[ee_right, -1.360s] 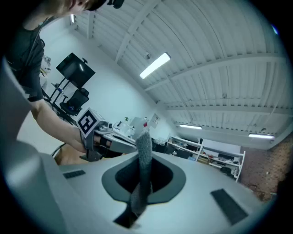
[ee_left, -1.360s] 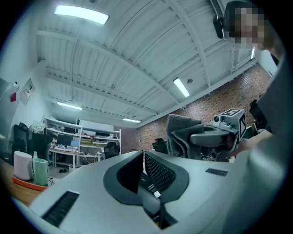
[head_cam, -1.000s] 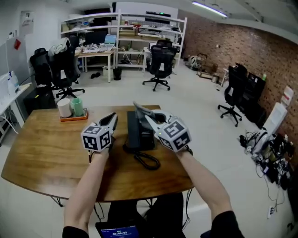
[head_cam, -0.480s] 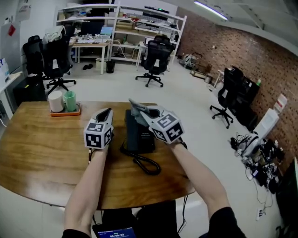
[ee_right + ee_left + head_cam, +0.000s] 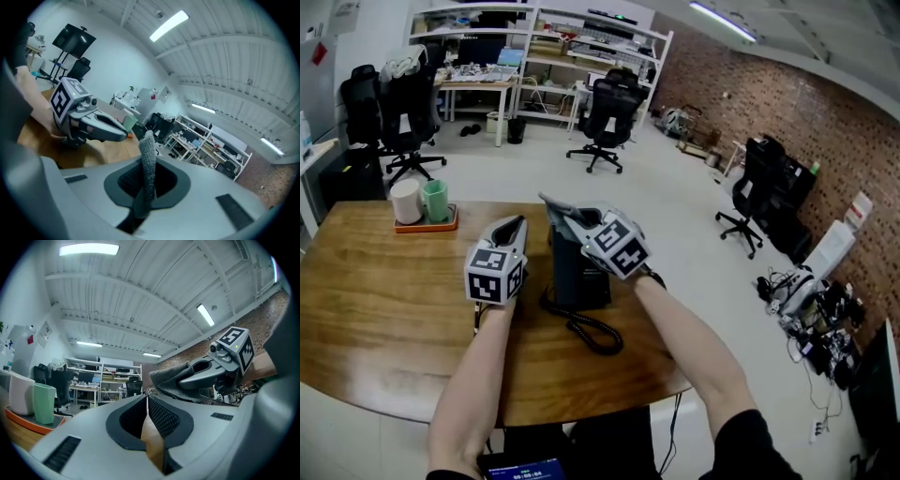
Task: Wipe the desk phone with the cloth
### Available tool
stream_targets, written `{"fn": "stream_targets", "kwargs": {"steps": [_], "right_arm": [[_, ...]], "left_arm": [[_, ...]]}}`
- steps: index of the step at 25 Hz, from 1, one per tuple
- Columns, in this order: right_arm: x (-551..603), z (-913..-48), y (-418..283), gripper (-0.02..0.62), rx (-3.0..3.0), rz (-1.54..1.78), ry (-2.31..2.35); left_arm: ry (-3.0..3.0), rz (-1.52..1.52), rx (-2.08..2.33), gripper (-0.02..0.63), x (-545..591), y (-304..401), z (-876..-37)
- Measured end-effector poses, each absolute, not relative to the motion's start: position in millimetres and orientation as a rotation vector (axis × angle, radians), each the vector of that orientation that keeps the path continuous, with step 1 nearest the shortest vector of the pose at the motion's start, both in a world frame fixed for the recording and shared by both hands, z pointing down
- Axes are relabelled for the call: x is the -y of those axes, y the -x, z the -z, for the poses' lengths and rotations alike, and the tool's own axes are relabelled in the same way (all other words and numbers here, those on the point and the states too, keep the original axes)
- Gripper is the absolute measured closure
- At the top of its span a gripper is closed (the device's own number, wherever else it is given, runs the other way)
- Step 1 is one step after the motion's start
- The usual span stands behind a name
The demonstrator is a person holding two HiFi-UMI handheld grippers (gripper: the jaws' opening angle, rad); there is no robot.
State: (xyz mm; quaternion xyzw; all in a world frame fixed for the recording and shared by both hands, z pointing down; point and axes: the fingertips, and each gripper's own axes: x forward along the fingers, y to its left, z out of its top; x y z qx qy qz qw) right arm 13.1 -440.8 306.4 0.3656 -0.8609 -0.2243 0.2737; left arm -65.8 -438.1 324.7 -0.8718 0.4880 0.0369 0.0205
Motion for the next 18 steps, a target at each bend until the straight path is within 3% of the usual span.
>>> {"fn": "stream_targets", "kwargs": {"steps": [9, 18], "right_arm": [[448, -334, -7, 0.571, 2.067, 0.811, -0.899], [353, -375, 11, 0.571, 2.024, 0.862, -0.482]], "left_arm": [[2.709, -0.117, -1.503, 0.604, 435, 61, -323], [2.711, -0.116, -1.491, 0.604, 435, 62, -322]]}}
